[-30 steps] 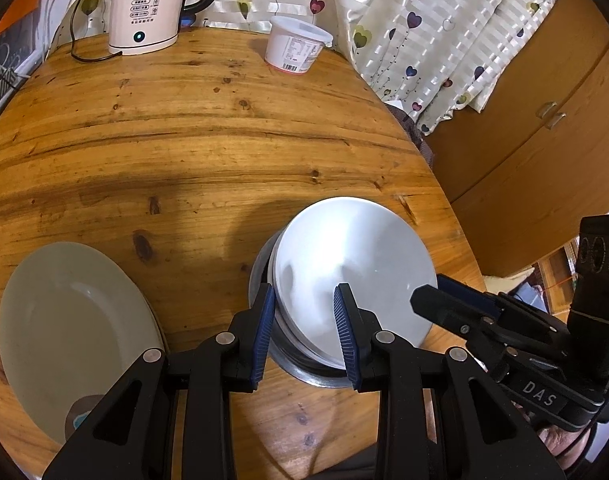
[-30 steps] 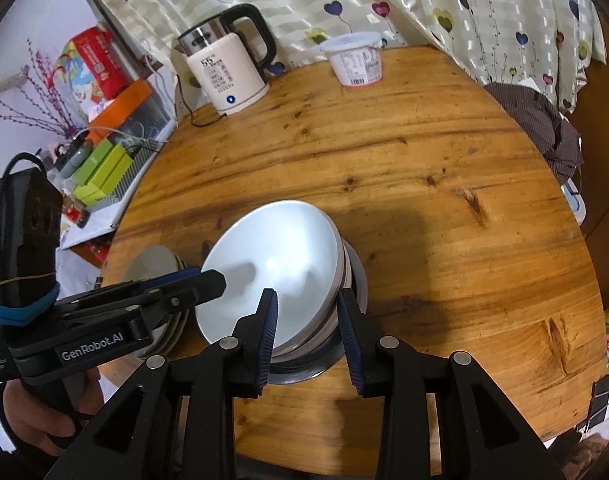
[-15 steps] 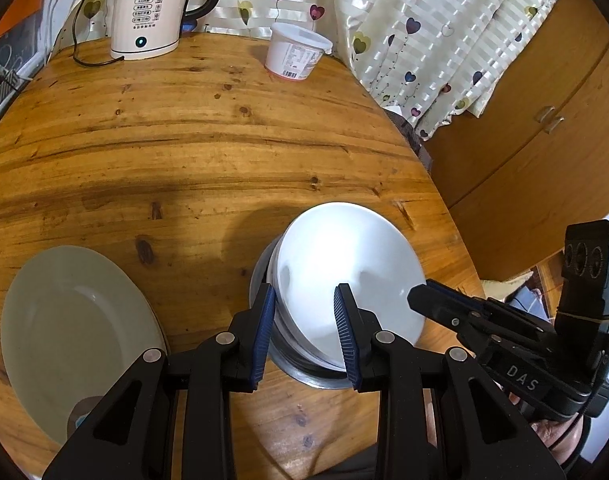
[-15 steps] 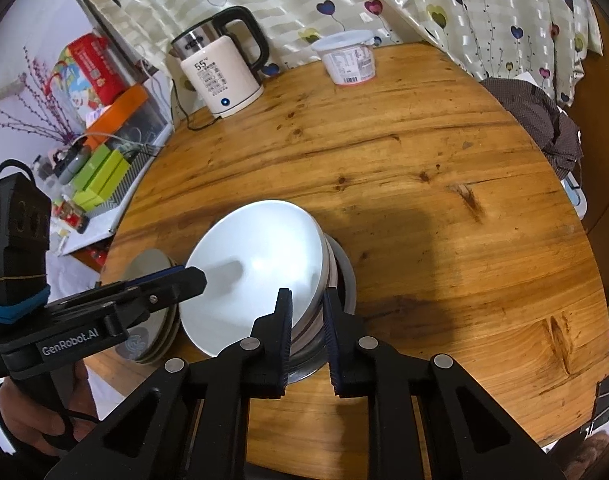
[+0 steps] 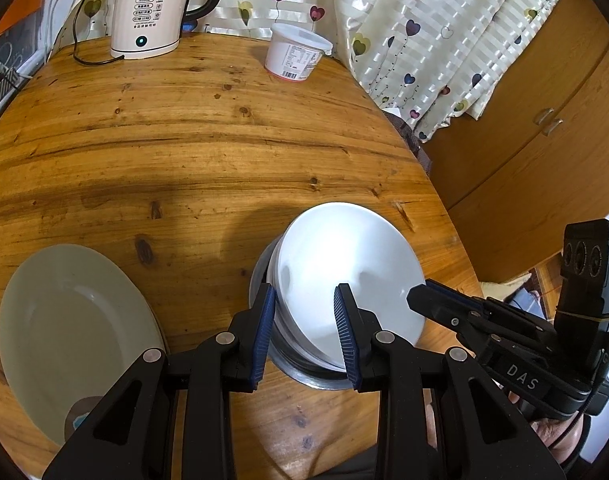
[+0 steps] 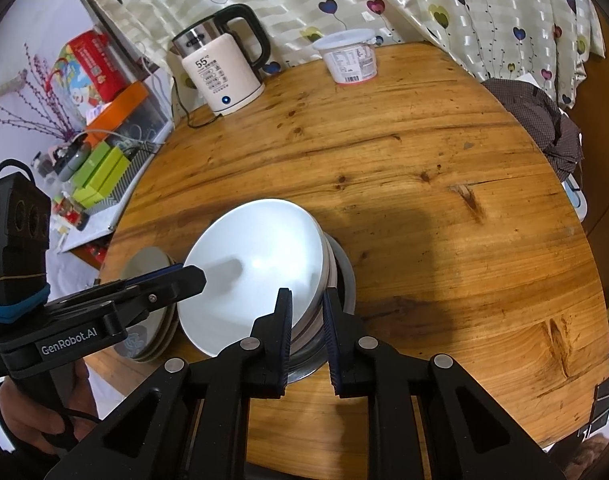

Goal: Organize plates and bowls
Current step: 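Close the left gripper on the steel bowl rim and lift the nested bowls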

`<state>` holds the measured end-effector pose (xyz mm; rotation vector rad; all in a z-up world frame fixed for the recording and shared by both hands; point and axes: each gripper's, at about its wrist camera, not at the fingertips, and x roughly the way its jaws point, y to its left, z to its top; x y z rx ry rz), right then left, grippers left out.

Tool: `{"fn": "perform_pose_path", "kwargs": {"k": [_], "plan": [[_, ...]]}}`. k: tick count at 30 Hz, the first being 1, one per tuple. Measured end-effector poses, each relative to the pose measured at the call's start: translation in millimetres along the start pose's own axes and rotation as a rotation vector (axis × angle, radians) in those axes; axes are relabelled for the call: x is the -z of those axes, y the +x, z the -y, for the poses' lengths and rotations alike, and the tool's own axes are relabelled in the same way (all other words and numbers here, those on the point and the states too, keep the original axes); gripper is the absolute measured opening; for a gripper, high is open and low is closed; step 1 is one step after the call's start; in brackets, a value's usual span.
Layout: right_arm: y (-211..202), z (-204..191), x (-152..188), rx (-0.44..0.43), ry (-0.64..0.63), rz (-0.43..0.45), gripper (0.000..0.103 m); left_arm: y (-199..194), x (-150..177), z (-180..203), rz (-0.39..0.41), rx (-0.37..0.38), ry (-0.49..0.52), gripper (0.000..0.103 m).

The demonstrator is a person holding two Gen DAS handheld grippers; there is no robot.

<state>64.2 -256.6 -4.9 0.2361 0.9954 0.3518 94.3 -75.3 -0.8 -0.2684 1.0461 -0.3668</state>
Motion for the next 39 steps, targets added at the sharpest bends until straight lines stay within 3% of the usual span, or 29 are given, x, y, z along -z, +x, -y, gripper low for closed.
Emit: {"fn": "perform_pose_path", "kwargs": {"k": [8, 10, 18, 23, 25, 33, 39], "plan": [[-2, 5, -2, -0.021, 0.014, 0.008, 0.016, -4, 2, -5, 0.015, 0.022, -0.028, 0.031], [-7, 8, -3, -0.027, 0.018, 0.023, 0.021, -8, 3, -10, 0.028, 0.028, -0.041, 0.032], [-23, 37, -3, -0.06, 0.081, 0.065, 0.023, -17, 13, -35, 0.063, 0.035, -0.103, 0.032], [-19, 53, 5, -0.132, 0.123, 0.039, 0.023, -15, 19, -44, 0.052, 0.049, -0.129, 0.032], [-13, 58, 9, -0.153, 0.144, 0.025, 0.03, -13, 21, -45, 0.045, 0.055, -0.132, 0.032], [5, 65, 17, -0.205, 0.173, -0.035, 0.042, -8, 26, -47, 0.028, 0.079, -0.13, 0.032], [11, 67, 19, -0.222, 0.171, -0.053, 0.042, -3, 30, -51, 0.011, 0.104, -0.14, 0.032]]}}
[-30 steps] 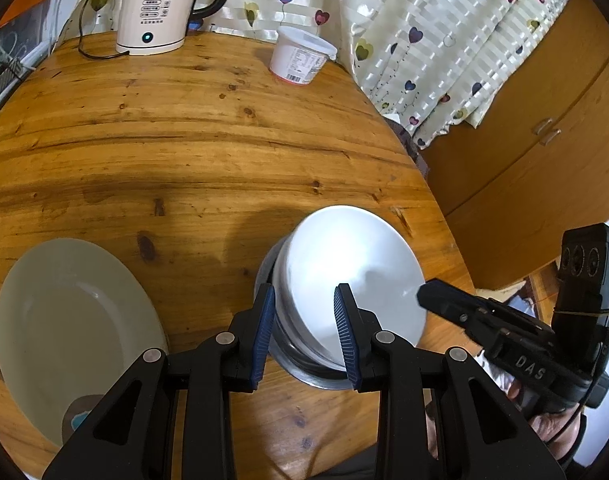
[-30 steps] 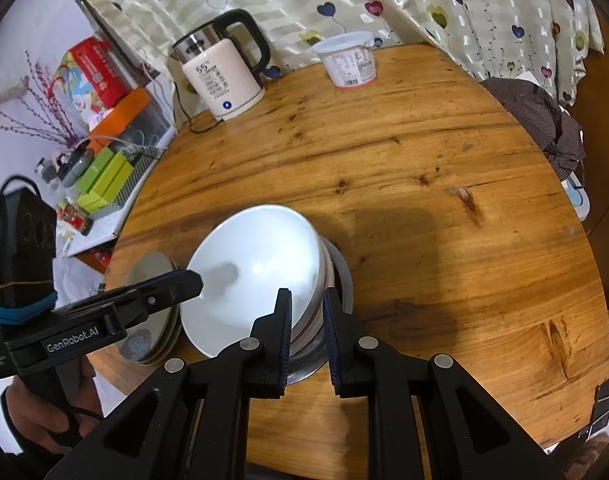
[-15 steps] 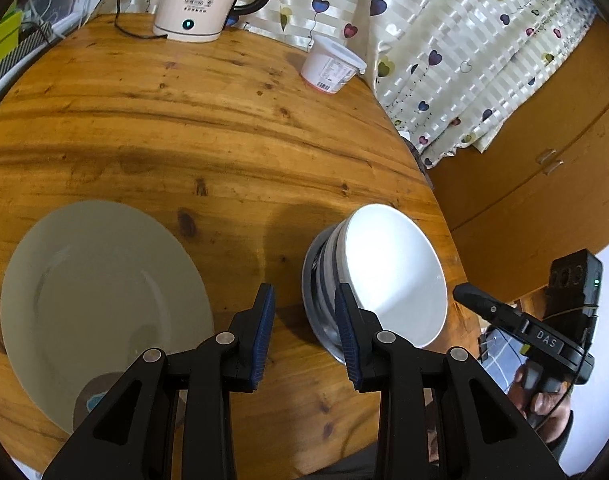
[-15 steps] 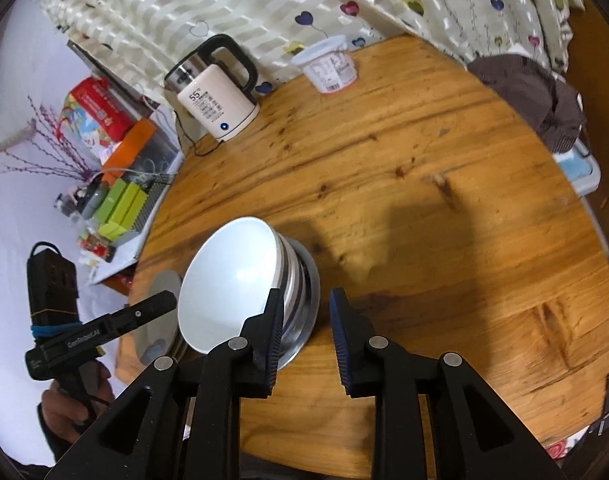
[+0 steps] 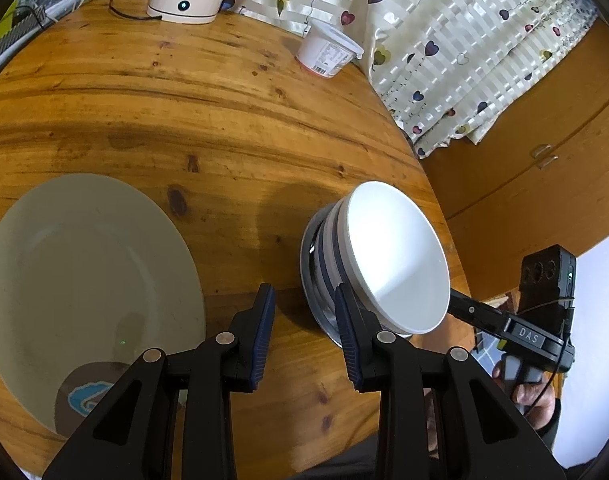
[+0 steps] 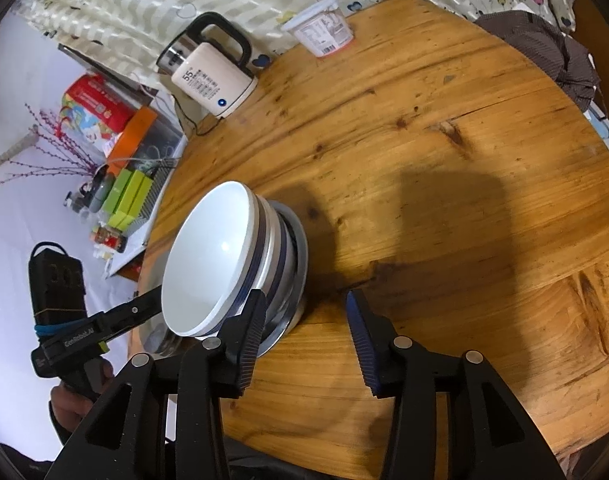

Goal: Organize plates and bowls
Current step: 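Close the left gripper on the steel bowl rim and lift the nested bowls, then carry the nested bowls with the left gripper over the beige plate stack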

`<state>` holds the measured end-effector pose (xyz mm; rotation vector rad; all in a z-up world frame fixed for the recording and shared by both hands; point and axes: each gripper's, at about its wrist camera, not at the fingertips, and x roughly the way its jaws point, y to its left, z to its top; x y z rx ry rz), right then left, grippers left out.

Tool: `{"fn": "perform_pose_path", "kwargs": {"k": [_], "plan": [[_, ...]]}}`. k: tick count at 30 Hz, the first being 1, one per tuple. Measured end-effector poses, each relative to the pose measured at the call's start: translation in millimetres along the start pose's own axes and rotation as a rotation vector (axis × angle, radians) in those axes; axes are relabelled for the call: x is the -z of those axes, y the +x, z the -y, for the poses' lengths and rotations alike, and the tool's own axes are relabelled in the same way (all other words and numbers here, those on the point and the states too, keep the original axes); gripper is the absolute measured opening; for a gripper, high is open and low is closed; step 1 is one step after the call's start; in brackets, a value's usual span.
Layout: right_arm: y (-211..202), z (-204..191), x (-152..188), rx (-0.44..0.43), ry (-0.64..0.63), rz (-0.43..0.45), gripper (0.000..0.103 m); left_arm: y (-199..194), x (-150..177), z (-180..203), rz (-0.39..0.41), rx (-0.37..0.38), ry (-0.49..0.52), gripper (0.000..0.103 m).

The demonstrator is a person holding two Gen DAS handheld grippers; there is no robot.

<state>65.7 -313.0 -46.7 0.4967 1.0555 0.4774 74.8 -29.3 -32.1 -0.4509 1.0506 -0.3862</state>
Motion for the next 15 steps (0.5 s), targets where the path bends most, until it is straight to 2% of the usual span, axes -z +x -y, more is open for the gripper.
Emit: {"fn": "perform_pose_path", "kwargs": {"k": [3, 7, 15], "plan": [[1, 1, -1, -0.004, -0.002, -0.005, 0.041, 3, 1, -1, -0.009, 0.004, -0.004, 0.032], [5, 3, 0, -0.015, -0.004, -0.025, 0.025, 6, 3, -2, -0.022, 0.007, -0.003, 0.032], [10, 2, 1, -0.049, -0.01, -0.037, 0.017, 13, 5, -6, -0.049, 0.02, -0.012, 0.032]]}}
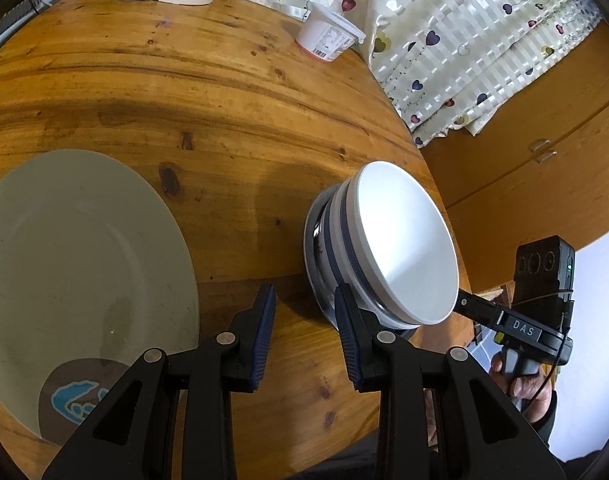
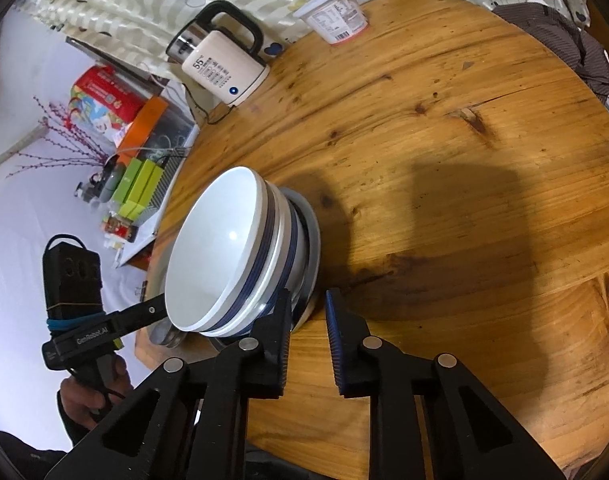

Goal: Organize plates and bowls
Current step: 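Carry the nested bowls with the left gripper over the beige plate stack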

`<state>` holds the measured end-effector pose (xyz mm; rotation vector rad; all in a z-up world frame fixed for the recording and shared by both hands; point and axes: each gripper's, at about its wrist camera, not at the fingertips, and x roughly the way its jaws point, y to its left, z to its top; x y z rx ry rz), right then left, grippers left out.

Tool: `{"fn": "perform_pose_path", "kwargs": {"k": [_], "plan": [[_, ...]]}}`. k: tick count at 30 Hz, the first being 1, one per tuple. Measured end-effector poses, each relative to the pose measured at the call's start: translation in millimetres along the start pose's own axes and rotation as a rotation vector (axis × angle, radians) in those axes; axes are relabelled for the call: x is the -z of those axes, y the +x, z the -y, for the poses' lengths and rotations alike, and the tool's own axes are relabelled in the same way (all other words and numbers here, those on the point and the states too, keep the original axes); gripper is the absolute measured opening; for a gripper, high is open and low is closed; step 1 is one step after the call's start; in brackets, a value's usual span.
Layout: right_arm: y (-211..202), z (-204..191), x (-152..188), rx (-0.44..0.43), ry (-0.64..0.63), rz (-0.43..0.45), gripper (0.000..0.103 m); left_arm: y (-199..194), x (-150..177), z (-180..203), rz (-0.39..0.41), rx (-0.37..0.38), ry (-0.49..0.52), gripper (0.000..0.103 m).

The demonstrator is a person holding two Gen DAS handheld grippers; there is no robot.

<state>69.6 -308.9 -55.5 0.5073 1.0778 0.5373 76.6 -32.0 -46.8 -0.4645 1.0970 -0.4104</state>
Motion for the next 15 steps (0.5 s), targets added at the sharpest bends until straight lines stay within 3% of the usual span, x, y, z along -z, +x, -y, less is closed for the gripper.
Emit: {"fn": "perform_pose_path", "kwargs": {"k": [15], "plan": [[1.2, 4.5, -4.2, -0.043, 0.003, -0.003, 0.012, 10.4, -4.7, -4.1, -0.022, 0.103, 0.003, 0.014]]}}
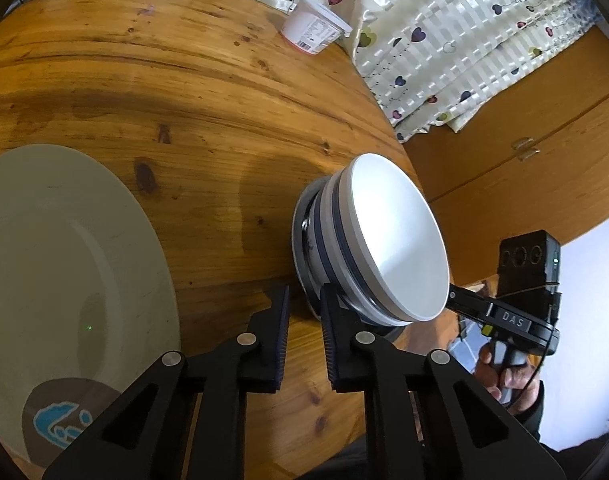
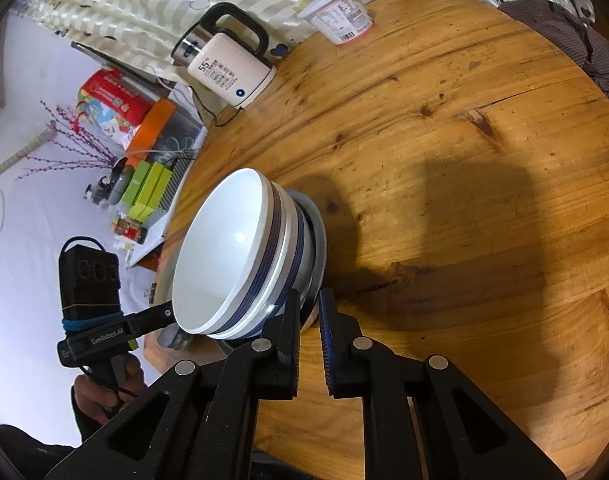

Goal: Organize plates and bowls
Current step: 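Carry the nested bowls with the left gripper over the beige plate stack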

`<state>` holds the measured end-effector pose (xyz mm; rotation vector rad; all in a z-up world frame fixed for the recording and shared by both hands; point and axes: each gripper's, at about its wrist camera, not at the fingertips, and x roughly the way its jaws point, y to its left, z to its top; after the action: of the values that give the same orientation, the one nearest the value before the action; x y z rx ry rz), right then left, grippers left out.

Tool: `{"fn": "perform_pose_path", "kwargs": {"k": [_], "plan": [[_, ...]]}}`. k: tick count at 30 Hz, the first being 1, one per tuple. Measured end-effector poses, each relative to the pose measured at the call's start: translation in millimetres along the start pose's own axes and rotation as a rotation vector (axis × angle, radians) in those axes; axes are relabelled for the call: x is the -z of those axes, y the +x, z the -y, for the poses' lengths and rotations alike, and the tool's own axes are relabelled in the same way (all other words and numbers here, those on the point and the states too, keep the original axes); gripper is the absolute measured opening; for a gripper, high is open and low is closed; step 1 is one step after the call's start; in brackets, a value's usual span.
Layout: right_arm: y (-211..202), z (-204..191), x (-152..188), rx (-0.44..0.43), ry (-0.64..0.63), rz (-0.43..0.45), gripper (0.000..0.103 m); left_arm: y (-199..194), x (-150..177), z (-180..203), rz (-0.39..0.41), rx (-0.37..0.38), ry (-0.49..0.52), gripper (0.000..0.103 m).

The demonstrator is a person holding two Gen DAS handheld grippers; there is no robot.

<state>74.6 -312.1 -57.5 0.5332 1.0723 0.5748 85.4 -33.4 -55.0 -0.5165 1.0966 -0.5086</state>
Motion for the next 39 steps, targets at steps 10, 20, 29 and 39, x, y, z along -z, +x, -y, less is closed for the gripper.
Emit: {"fn": "perform_pose_path", "kwargs": {"k": [10, 20, 29, 39], "plan": [[-1, 2, -2, -0.009, 0.001, 0.008, 0.011, 4, -3, -8, -0.014, 0.084, -0.02, 0.013], [-2, 0, -1, 0.0, -0.012, 0.014, 0.011, 5, -3, -10, 0.0, 0.116, -0.023, 0.008], [-3, -5, -1, 0.006, -0.025, 0.017, 0.01, 6, -2, -9, 0.018, 0.098, -0.016, 0.008], [-2, -9, -1, 0.0, -0.033, 0.018, 0.01, -4, 0, -8, 0.037, 0.095, -0.011, 0.008]]}}
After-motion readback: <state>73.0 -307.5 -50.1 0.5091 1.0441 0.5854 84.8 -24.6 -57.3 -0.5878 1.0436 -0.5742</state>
